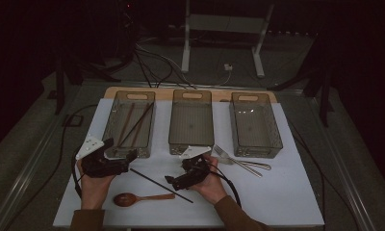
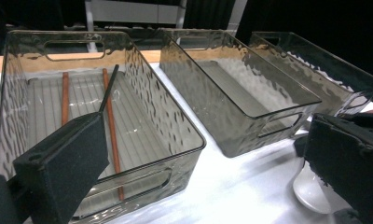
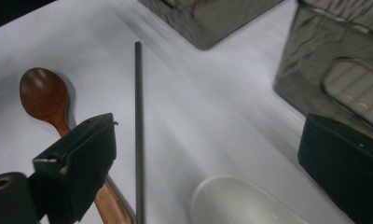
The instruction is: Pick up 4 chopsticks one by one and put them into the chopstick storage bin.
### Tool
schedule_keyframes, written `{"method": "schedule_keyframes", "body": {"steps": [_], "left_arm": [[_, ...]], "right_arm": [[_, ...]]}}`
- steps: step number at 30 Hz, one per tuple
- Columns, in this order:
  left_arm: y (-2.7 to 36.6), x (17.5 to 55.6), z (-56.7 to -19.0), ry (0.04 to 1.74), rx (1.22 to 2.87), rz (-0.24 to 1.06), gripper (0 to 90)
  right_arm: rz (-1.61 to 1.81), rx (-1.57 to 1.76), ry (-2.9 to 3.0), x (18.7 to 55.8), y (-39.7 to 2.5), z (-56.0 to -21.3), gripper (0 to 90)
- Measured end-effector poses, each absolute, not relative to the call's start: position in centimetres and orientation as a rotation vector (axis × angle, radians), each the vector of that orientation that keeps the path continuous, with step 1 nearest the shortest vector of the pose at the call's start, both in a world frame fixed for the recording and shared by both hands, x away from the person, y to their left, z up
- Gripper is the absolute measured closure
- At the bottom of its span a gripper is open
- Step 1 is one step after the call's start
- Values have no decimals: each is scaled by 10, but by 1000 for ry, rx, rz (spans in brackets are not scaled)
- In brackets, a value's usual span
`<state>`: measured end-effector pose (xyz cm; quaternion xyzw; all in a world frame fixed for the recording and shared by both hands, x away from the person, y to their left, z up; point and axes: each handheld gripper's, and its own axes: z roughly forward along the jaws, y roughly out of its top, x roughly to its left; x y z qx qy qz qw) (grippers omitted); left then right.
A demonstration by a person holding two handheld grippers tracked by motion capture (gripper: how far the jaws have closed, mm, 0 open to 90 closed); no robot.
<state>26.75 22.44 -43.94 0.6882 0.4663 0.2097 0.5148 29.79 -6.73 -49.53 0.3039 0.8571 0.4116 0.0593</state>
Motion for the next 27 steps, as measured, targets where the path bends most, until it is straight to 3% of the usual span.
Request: {"method": "schedule_keyframes", "body": {"steps": [4,14,17,22,27], "left_arm": [[225,266,-438,1118,1649,507,7],[228,265,-438,1125,1639,509,7],[228,266,-439,1125,1639,509,7],[229,265,-439,1130,1637,509,7],[229,266,-440,1132,1640,509,7]], "right_arm": [[1213,893,2625,297,-55,-499,67],[1151,833,2675,293,-24,-507,268],[1127,807,2697,292,-16,-510,363],[1089,784,2749,291,-6,-519,610],[1064,749,2764,289,-3,-520,761]]}}
